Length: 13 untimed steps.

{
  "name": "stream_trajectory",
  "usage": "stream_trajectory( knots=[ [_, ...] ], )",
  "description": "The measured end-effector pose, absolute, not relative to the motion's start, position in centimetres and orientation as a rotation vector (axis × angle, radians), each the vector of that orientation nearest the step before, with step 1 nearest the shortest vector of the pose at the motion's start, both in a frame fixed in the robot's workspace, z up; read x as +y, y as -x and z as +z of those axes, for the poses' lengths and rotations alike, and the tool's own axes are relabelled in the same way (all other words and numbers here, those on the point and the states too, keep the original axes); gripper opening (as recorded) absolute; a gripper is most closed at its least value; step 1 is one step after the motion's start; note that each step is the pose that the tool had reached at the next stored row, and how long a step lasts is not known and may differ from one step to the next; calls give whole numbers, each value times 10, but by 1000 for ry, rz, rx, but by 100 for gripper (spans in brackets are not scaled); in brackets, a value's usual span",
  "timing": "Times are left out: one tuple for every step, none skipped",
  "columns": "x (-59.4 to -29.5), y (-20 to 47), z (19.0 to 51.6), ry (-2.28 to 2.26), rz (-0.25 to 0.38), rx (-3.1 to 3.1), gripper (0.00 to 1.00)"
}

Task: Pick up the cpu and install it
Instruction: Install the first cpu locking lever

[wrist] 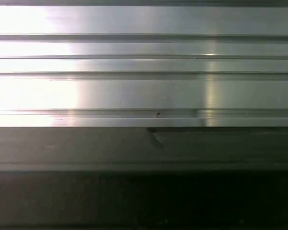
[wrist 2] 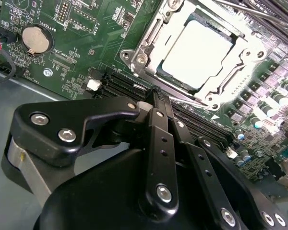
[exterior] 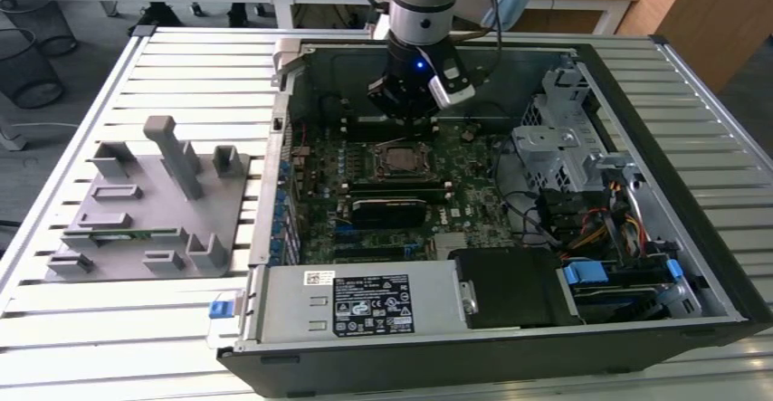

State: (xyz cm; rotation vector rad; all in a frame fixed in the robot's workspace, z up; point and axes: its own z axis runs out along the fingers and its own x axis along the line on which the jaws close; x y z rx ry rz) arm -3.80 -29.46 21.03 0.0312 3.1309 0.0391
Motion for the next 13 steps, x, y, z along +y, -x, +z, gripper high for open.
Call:
stream_trajectory(
  knots=[
    [-295,38,210,-31,39,3131,11],
    [-295,37,209,-31,39,3131,11],
    [-295,37,209,-31,39,3131,11],
    [-295,36,208,-31,39,3131,11],
    [-295,36,208,-31,39,3131,11],
    [-295,35,207,-31,39,3131,11],
    [-295,35,207,-31,39,3131,11],
    [-295,35,206,-31,39,3131,11],
    [-295,34,206,-31,39,3131,11],
    [-295,34,205,-31,39,3131,11],
    [-295,34,205,-31,39,3131,11],
    [-295,34,204,-31,39,3131,11],
    [-295,34,204,-31,39,3131,11]
  ],
)
